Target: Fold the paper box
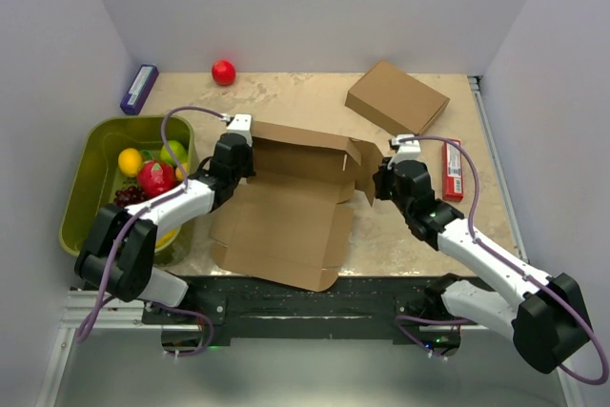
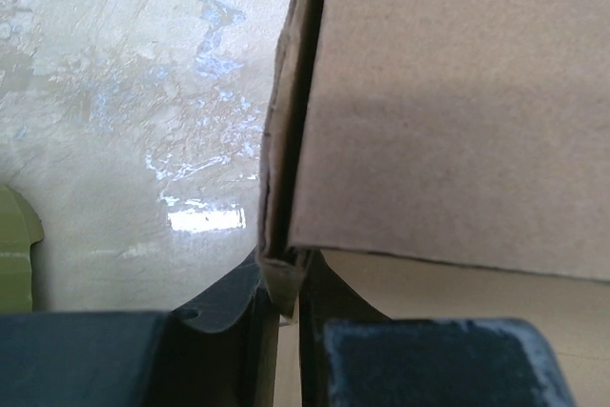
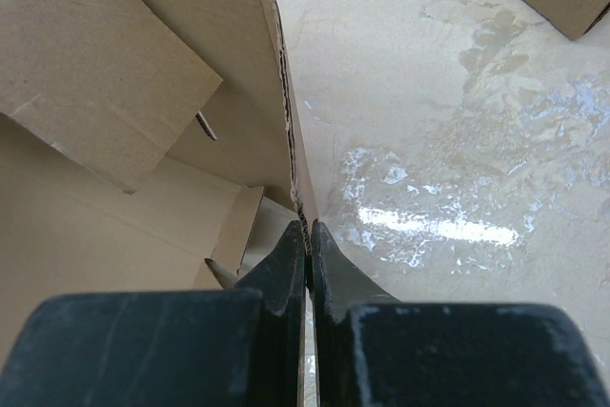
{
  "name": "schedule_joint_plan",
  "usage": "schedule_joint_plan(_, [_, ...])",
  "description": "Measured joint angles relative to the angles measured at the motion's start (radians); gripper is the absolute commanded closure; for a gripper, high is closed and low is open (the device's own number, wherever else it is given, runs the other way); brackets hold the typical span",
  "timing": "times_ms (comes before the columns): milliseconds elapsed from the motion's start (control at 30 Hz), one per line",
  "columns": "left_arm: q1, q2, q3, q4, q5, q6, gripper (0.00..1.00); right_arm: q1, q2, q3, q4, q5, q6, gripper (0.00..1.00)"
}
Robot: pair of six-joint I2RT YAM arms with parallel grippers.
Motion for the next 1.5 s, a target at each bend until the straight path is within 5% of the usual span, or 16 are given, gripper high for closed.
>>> schedule_joint_plan(133, [0.000,0.000,0.000,0.019,0.005,0.001,0.98,0.000,0.000,0.000,0.000,0.000,0.001,1.00])
schedule_joint_plan(200, [0.000,0.000,0.000,0.032,0.013,0.001,0.82,0.000,0.000,0.000,0.001,0.001,0.001,1.00])
schedule_joint_plan(233, [0.000,0.000,-0.001,0.036,0.020,0.001,0.64,0.000,0.000,0.000,0.001,0.001,0.001,1.00])
schedule_joint_plan(333, [0.001,-0.004,-0.013,0.054,0.037,0.004,0.40,-0.002,0.000,0.000,-0.002,0.005,0.003,0.82])
schedule_joint_plan(433, [0.008,-0.037,-0.032,0.054,0.061,0.001,0.28,-0.004,0.001,0.000,-0.006,0.006,0.012,0.63])
schedule_joint_plan(567, [0.009,-0.119,-0.037,0.054,0.130,-0.018,0.19,-0.007,0.000,0.000,-0.008,0.006,0.023,0.33])
schedule_joint_plan(700, [0.009,-0.200,-0.037,0.025,0.203,-0.046,0.10,-0.008,-0.015,0.006,-0.037,0.006,0.023,0.22])
schedule_joint_plan(967, [0.013,-0.361,-0.011,-0.187,0.280,-0.063,0.03,-0.008,-0.139,0.053,-0.124,0.000,0.024,0.19])
schedule_joint_plan(1233, [0.062,-0.369,0.187,-0.291,0.424,-0.035,0.06,-0.008,-0.188,0.170,-0.194,-0.061,0.069,0.20])
schedule_joint_plan(1500, [0.203,-0.211,0.281,-0.296,0.623,0.009,0.15,-0.009,0.050,0.413,-0.271,-0.218,0.194,0.27])
